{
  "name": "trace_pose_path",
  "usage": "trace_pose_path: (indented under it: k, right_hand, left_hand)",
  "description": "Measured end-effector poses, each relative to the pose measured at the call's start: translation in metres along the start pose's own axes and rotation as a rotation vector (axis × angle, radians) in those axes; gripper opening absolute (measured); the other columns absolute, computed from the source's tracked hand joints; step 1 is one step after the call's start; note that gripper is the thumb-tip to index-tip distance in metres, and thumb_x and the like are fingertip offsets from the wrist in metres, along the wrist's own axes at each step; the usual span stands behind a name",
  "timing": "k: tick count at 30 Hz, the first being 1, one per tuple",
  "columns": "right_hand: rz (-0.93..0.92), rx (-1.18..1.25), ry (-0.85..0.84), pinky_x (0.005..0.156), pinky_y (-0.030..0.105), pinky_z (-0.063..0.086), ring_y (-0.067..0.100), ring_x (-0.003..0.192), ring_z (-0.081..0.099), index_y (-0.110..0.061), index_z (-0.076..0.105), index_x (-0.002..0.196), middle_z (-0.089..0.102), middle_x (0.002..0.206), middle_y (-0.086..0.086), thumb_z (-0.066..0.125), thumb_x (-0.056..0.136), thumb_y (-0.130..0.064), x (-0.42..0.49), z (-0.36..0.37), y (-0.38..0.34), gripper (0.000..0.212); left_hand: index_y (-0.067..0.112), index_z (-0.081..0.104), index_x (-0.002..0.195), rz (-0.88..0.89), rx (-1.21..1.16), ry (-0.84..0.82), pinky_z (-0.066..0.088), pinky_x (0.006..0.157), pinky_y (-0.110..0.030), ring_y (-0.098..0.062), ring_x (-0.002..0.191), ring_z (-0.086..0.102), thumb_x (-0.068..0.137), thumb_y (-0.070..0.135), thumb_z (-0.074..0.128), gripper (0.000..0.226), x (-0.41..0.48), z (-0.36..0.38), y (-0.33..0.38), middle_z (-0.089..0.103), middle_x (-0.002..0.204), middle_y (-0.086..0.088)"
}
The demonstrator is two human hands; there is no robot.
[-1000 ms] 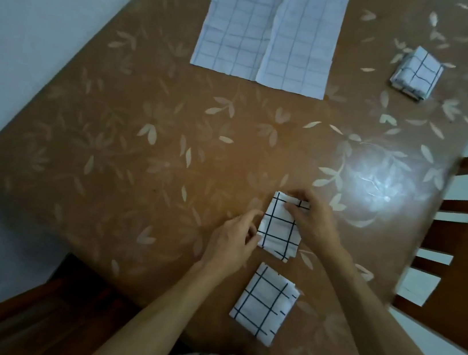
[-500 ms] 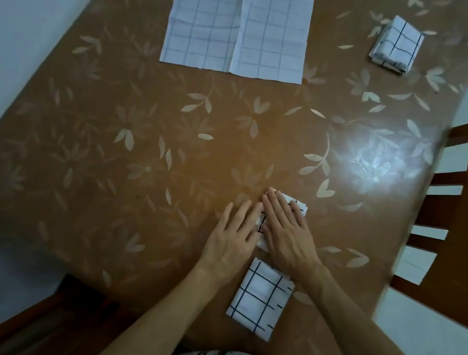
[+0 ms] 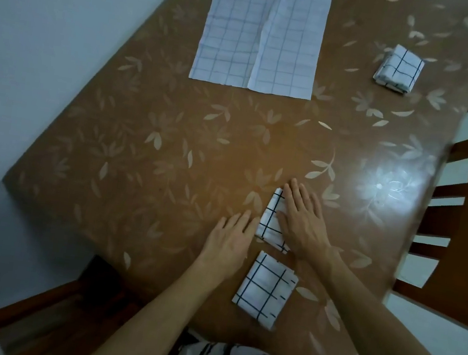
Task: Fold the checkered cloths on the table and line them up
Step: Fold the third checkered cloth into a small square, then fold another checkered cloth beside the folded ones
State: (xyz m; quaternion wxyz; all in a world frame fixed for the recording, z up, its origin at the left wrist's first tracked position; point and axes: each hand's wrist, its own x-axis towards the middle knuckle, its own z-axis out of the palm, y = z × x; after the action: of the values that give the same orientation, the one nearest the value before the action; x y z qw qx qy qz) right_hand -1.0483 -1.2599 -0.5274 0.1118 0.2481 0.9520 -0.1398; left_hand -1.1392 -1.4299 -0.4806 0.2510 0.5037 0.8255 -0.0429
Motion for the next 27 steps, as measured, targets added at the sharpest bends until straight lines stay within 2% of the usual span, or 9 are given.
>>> trace_pose_path:
  k: [4,9,11,14,17,20,22,25,27]
  right_hand:
    - [-0.065,0.076,0.107,0.119,0.045,0.02,0.03,0.145,0.031,-0.007,0.039,0.148,0.036,0.156,0.013,0.049,0.098,-0.021,-0.007,-0.014,-0.01,0.053]
    - [-0.263,0.199,0.195,0.106,0.048,0.036,0.025,0.119,0.059,-0.012,0.073,0.113,0.071,0.117,0.005,0.061,0.085,-0.011,-0.031,-0.033,-0.018,0.03]
    - [-0.312,0.227,0.156,0.101,0.046,0.043,0.022,0.108,0.066,-0.015,0.074,0.109,0.074,0.109,0.002,0.058,0.085,-0.019,-0.049,-0.043,-0.018,0.029]
    - [-0.384,0.274,0.135,0.09,0.044,0.052,0.021,0.098,0.07,-0.014,0.075,0.107,0.075,0.107,0.003,0.052,0.088,-0.037,-0.079,-0.055,-0.013,0.038]
    - [-0.42,0.281,0.145,0.082,0.038,0.056,0.021,0.092,0.071,-0.014,0.076,0.106,0.075,0.105,0.004,0.056,0.092,-0.041,-0.114,-0.066,-0.006,0.037]
    - [-0.46,0.283,0.144,0.078,0.041,0.057,0.022,0.089,0.07,-0.016,0.076,0.106,0.075,0.101,0.004,0.033,0.085,-0.057,-0.156,-0.086,0.004,0.064]
    - [-0.468,0.279,0.146,0.078,0.042,0.057,0.021,0.091,0.07,-0.016,0.076,0.106,0.075,0.103,0.004,0.032,0.083,-0.053,-0.177,-0.101,0.015,0.061]
    - [-0.471,0.257,0.153,0.08,0.04,0.057,0.017,0.095,0.069,-0.017,0.075,0.108,0.074,0.108,0.001,0.052,0.088,-0.03,-0.199,-0.123,0.034,0.033]
    - [-0.48,0.24,0.158,0.08,0.036,0.057,0.014,0.095,0.067,-0.018,0.074,0.11,0.073,0.11,0.0,0.057,0.088,-0.022,-0.21,-0.134,0.044,0.028]
  left_hand:
    - [0.017,0.032,0.148,-0.182,-0.148,0.102,0.04,0.109,-0.041,-0.026,0.133,0.044,0.098,0.016,0.052,0.054,-0.026,-0.007,-0.002,0.045,0.147,-0.006]
    - [0.018,0.051,0.136,-0.353,-0.285,0.178,0.047,0.102,-0.041,-0.026,0.13,0.049,0.101,0.023,0.048,0.036,-0.068,-0.011,0.015,0.053,0.135,-0.004]
    - [0.02,0.053,0.135,-0.424,-0.349,0.215,0.05,0.1,-0.04,-0.024,0.128,0.052,0.101,0.024,0.049,0.034,-0.088,-0.011,0.031,0.049,0.143,-0.006]
    - [0.022,0.057,0.13,-0.505,-0.42,0.302,0.051,0.085,-0.031,-0.018,0.106,0.061,0.1,0.023,0.051,0.03,-0.114,-0.008,0.054,0.049,0.143,-0.004]
    - [0.021,0.059,0.127,-0.586,-0.501,0.36,0.048,0.093,-0.032,-0.02,0.112,0.057,0.099,0.021,0.053,0.029,-0.137,-0.001,0.078,0.055,0.132,-0.004]
    - [0.02,0.06,0.127,-0.642,-0.529,0.404,0.05,0.098,-0.04,-0.022,0.114,0.057,0.098,0.022,0.055,0.029,-0.162,0.001,0.109,0.059,0.129,-0.005]
    - [0.019,0.059,0.129,-0.64,-0.524,0.433,0.049,0.096,-0.035,-0.022,0.116,0.056,0.098,0.021,0.056,0.031,-0.175,-0.001,0.132,0.06,0.129,-0.005]
    - [0.02,0.061,0.126,-0.632,-0.532,0.465,0.048,0.095,-0.035,-0.023,0.115,0.054,0.096,0.022,0.057,0.03,-0.189,-0.008,0.163,0.063,0.126,-0.004]
    - [0.021,0.062,0.124,-0.638,-0.536,0.483,0.047,0.094,-0.035,-0.022,0.115,0.054,0.096,0.023,0.057,0.029,-0.195,-0.013,0.18,0.064,0.125,-0.003]
